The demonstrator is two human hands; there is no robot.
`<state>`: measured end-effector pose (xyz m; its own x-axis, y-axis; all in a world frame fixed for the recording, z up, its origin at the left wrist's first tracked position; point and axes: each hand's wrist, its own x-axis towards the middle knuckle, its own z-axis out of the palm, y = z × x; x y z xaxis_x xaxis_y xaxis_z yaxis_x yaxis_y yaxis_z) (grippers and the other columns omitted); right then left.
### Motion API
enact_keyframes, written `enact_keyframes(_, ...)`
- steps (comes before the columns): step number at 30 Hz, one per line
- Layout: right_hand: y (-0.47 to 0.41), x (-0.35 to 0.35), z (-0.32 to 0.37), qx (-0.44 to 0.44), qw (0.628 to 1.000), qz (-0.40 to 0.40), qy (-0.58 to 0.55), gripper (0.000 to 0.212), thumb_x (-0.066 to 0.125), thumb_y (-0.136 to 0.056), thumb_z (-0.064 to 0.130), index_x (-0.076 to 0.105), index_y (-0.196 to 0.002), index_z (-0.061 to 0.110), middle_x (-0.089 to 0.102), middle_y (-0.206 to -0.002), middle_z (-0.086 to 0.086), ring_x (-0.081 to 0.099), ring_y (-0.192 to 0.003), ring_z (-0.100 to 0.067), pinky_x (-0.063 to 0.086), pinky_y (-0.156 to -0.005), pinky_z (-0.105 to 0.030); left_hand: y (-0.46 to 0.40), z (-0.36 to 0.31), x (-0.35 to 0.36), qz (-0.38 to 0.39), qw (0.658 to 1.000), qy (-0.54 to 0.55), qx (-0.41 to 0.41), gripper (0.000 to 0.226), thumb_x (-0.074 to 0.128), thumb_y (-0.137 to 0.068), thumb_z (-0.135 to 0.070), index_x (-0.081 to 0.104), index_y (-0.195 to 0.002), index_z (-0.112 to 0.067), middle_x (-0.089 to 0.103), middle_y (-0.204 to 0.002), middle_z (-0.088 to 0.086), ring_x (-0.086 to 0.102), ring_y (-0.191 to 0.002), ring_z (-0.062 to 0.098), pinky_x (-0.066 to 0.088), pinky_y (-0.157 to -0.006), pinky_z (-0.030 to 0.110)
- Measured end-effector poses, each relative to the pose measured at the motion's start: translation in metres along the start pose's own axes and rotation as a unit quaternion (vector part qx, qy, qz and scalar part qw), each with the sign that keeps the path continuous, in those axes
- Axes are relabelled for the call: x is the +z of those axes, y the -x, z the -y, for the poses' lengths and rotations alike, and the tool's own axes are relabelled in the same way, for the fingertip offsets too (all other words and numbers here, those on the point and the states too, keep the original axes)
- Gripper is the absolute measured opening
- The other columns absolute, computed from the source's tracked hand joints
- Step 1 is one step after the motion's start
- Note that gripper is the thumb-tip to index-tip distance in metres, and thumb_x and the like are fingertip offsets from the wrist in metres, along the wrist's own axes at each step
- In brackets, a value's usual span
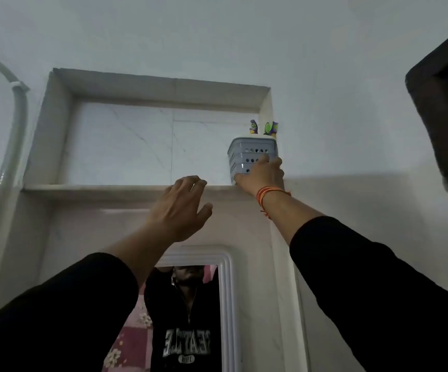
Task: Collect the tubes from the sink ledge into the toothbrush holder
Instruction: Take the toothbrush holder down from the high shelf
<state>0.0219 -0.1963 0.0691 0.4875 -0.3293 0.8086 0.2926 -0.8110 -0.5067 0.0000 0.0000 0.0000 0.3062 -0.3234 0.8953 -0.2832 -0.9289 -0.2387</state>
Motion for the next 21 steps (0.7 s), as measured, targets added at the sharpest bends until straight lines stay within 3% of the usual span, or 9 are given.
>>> enact_keyframes(5, -0.018, 0.021, 0.004, 0.043, 0.998, -0.048, 0.011, 0.110, 0.081, -0.066, 0.054, 0.023, -0.147, 0.008, 0.037, -0.139, -0.022, 0.042, -0.124, -0.039, 0.048, -0.100, -0.052, -0.005, 0.011, 0.033, -0.013, 1.000, -0.004, -0.004, 0.067, 0.042, -0.100, -0.051, 0.037, -0.154, -0.012, 0.039, -0.159, 0.008, 0.035, -0.148, 0.026, 0.030, -0.120, 0.040)
enact_keyframes(9, -0.024, 0.030, 0.004, 0.068, 0.994, -0.080, -0.004, 0.120, 0.086, -0.054, 0.056, 0.024, -0.145, 0.007, 0.044, -0.133, -0.020, 0.045, -0.120, -0.036, 0.050, -0.092, -0.047, 0.002, 0.012, 0.051, -0.006, 1.000, -0.002, 0.003, 0.082, 0.037, -0.100, -0.058, 0.013, -0.164, -0.014, 0.015, -0.171, 0.005, 0.007, -0.160, 0.021, 0.016, -0.129, 0.041)
enact_keyframes(11, -0.026, 0.036, 0.010, 0.076, 0.993, -0.082, -0.032, 0.127, 0.087, -0.049, 0.058, 0.023, -0.146, 0.006, 0.042, -0.133, -0.020, 0.051, -0.117, -0.037, 0.052, -0.093, -0.047, 0.003, 0.018, 0.057, -0.015, 1.000, 0.004, 0.002, 0.085, 0.036, -0.099, -0.060, 0.009, -0.165, -0.014, 0.011, -0.172, 0.005, 0.002, -0.161, 0.021, 0.014, -0.129, 0.042)
enact_keyframes(18, -0.015, 0.009, 0.021, 0.082, 0.990, -0.050, -0.108, 0.119, 0.088, -0.045, 0.062, 0.034, -0.135, 0.007, 0.040, -0.123, -0.010, 0.055, -0.109, -0.030, 0.051, -0.079, -0.037, 0.001, 0.026, 0.061, -0.012, 0.999, 0.034, 0.019, 0.087, 0.023, -0.095, -0.065, 0.006, -0.165, -0.016, 0.005, -0.173, 0.002, -0.006, -0.161, 0.018, 0.010, -0.130, 0.041)
enact_keyframes(21, -0.003, -0.006, 0.027, 0.063, 0.987, -0.037, -0.145, 0.114, 0.089, -0.047, 0.056, 0.033, -0.134, 0.008, 0.035, -0.115, -0.007, 0.055, -0.109, -0.030, 0.055, -0.085, -0.040, 0.003, 0.027, 0.056, -0.009, 0.997, 0.078, 0.021, 0.093, 0.015, -0.089, -0.069, 0.010, -0.165, -0.016, 0.006, -0.174, 0.000, -0.006, -0.161, 0.016, 0.012, -0.130, 0.040)
